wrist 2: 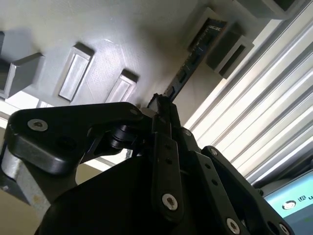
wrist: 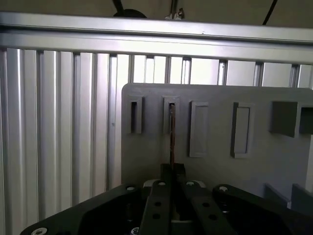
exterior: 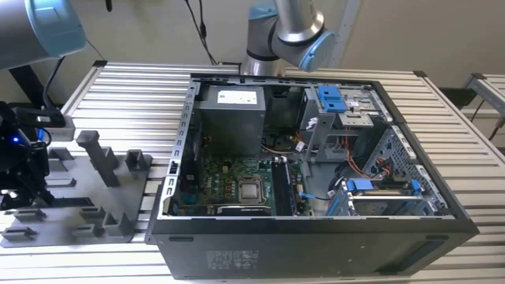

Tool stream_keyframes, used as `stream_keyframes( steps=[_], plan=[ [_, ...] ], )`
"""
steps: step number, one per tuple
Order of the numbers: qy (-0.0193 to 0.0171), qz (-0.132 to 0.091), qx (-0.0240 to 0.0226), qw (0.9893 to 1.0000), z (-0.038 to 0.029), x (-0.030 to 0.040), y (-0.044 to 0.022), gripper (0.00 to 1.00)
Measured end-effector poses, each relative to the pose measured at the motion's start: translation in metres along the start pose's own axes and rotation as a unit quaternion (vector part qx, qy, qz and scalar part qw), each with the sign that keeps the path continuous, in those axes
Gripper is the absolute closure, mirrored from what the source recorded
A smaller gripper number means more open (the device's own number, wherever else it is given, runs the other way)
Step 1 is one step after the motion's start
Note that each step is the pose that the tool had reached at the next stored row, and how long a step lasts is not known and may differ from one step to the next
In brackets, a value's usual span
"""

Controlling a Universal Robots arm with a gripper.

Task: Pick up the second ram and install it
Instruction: 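Pick up the second ram and move it above second insertion slot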

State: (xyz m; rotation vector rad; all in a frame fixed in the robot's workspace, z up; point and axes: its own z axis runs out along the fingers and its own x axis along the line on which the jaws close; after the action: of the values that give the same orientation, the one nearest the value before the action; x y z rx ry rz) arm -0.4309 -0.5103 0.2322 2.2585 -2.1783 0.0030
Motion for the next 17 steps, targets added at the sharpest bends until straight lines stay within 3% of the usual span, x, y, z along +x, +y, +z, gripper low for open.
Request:
stream_keyframes(
  steps=[17],
  plan=[
    [-0.0016,0.008,0.0000,1.0000,-0.0221,0.0001,0.0001,0.86]
  ],
)
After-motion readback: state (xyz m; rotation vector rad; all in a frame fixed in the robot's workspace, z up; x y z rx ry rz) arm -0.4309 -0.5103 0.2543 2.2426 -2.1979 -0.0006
